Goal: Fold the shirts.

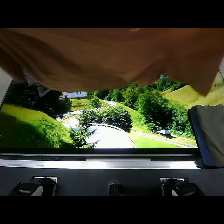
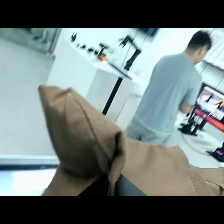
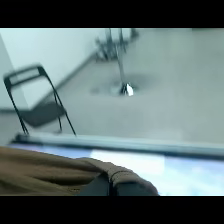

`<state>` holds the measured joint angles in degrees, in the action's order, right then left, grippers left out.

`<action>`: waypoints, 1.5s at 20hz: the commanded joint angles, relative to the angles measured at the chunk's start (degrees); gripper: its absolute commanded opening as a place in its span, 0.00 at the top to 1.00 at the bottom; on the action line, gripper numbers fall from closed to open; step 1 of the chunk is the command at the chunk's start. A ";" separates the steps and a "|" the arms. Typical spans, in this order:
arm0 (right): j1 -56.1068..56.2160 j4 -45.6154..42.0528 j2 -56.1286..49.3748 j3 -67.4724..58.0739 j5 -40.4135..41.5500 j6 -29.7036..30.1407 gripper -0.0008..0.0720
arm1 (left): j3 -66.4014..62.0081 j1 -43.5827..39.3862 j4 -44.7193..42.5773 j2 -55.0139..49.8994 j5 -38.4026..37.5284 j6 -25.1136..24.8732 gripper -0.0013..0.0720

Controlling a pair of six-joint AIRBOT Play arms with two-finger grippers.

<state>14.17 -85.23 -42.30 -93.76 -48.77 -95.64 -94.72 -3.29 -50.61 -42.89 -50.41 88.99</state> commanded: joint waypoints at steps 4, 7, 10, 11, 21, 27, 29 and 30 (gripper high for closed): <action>-0.04 0.57 4.33 -1.57 1.95 -1.73 0.93 | -3.91 -0.90 -0.02 1.49 0.90 2.75 0.94; -0.04 0.39 0.46 -1.57 1.95 -1.70 0.93 | -3.87 -0.79 -2.80 -2.34 -0.28 2.71 0.93; -0.04 -1.62 -8.79 -1.55 1.99 -1.73 0.93 | -3.23 -0.79 -8.24 -10.60 -2.91 2.51 0.93; -0.07 -2.99 -13.38 -1.57 2.32 -2.23 0.93 | -2.51 -0.79 -9.25 -14.29 -2.89 2.49 0.93; -0.09 0.59 -53.31 -1.55 6.58 -22.91 0.93 | -1.97 -0.72 -7.82 -53.66 -3.89 1.03 0.93; -0.04 2.08 -58.34 -1.55 2.16 -22.93 0.93 | -1.97 -0.83 -7.23 -60.48 -4.92 1.05 0.93; -0.04 3.76 -58.45 -1.60 2.05 -22.95 0.86 | -1.97 -0.76 -7.26 -60.63 -6.01 1.03 0.93; -0.59 6.43 -57.88 -1.95 1.03 -22.93 0.48 | -2.01 -0.57 -7.26 -60.52 -6.78 1.01 0.93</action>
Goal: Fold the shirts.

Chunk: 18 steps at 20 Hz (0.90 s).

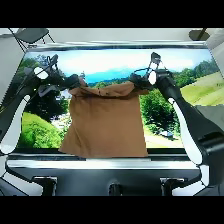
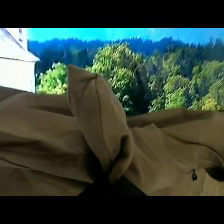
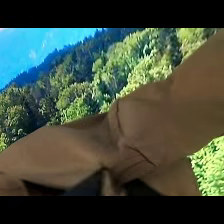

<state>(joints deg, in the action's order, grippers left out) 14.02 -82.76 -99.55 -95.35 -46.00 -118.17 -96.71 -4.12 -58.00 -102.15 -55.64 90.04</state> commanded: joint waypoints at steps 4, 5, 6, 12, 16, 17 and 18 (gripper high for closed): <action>-8.74 15.50 6.08 -3.63 -14.49 17.03 0.15 | -2.25 3.06 0.02 -0.85 -8.17 -0.72 0.93; -12.39 15.23 7.78 -3.65 -19.69 20.04 0.15 | -2.89 3.96 0.02 -0.70 -9.84 -2.12 0.93; -16.72 15.04 8.66 -3.63 -27.26 22.43 0.17 | -2.95 4.68 0.11 -0.55 -10.97 -2.75 0.93; -24.85 17.16 11.32 19.74 -48.28 28.22 0.26 | -2.89 5.57 0.13 -0.70 -15.06 -3.28 0.93; -16.37 22.29 13.38 37.44 -36.68 31.58 0.25 | -2.89 5.42 0.13 -0.70 -15.80 -3.28 0.93; -14.36 21.14 13.35 38.97 -33.42 30.47 0.25 | -2.89 5.42 0.13 -0.70 -15.80 -3.26 0.93; -12.63 21.03 13.18 40.06 -30.36 28.92 0.25 | -2.89 5.40 0.15 -0.70 -15.80 -3.26 0.93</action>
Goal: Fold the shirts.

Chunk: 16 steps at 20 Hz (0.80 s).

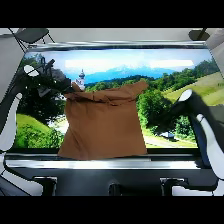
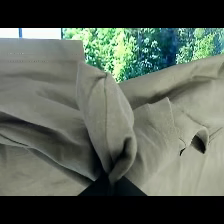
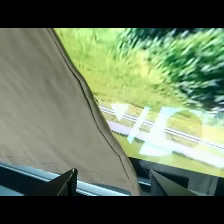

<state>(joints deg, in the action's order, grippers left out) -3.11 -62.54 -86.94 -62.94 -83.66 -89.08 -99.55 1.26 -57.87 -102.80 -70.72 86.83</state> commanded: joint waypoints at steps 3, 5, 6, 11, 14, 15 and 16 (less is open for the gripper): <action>7.78 2.14 -1.01 7.80 12.11 -0.46 0.25 | -0.04 -0.26 0.00 -0.04 -0.70 -0.07 0.93; 8.13 2.86 -1.60 7.80 13.88 -2.64 0.32 | -0.04 -0.33 0.00 -0.04 -0.68 -0.07 0.93; 8.13 3.43 -1.62 7.78 14.84 -2.93 0.51 | -0.04 -0.33 0.00 -0.04 -0.68 -0.07 0.93; 5.01 1.33 -0.61 0.94 16.59 -2.03 0.93 | -0.09 -0.15 -0.02 0.07 -0.92 -1.46 0.93; -4.85 -1.14 -0.24 -13.16 21.18 -6.45 0.93 | -0.07 0.15 0.00 0.07 -3.30 -2.47 0.93; -8.26 -1.07 -0.24 -17.70 25.00 -8.13 0.93 | -0.07 0.04 0.02 0.04 -4.42 -2.47 0.93; -10.82 -1.07 -0.24 -20.68 29.14 -8.98 0.93 | -0.07 -0.28 0.02 0.02 -5.46 -2.49 0.93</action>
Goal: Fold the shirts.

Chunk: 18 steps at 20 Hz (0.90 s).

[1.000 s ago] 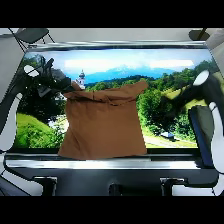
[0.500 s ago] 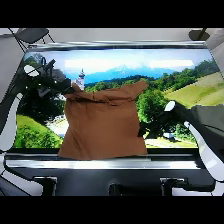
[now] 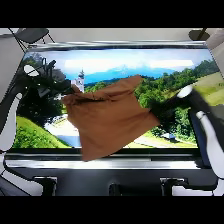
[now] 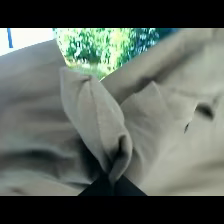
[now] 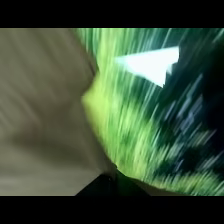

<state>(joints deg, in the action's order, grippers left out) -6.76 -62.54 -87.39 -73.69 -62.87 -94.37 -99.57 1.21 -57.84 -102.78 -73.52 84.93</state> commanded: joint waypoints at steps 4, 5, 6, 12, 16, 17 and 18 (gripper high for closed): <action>-9.29 -1.36 -1.40 -11.69 11.02 -5.46 0.93 | -0.02 -2.58 0.00 -0.55 -3.43 -0.57 0.93; -8.20 -1.38 -2.84 -11.61 7.48 -5.25 0.93 | -0.02 -3.30 0.00 -0.83 -3.43 -0.57 0.93; -7.17 -1.36 -4.07 -11.63 5.77 -4.15 0.92 | -0.02 -4.00 0.00 -1.11 -3.43 -0.57 0.93; -6.12 -1.16 -0.74 -11.67 -15.65 2.47 0.19 | -0.02 -5.51 -0.04 -1.51 -3.48 -0.59 0.93; -1.62 -2.51 7.87 8.83 -23.52 7.74 0.23 | -0.02 -5.46 -0.68 -1.55 -4.11 -1.18 0.93; -0.68 -2.54 11.30 17.40 -21.44 7.85 0.23 | -0.02 -5.46 -0.68 -1.55 -4.63 -1.22 0.93; -0.35 -1.31 14.14 24.52 -19.50 7.82 0.23 | -0.02 -5.46 -0.68 -1.55 -4.92 -1.27 0.93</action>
<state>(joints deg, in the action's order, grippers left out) -9.13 -64.25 -80.05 -65.47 -81.14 -88.95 -99.59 -4.21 -58.19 -104.29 -77.54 83.85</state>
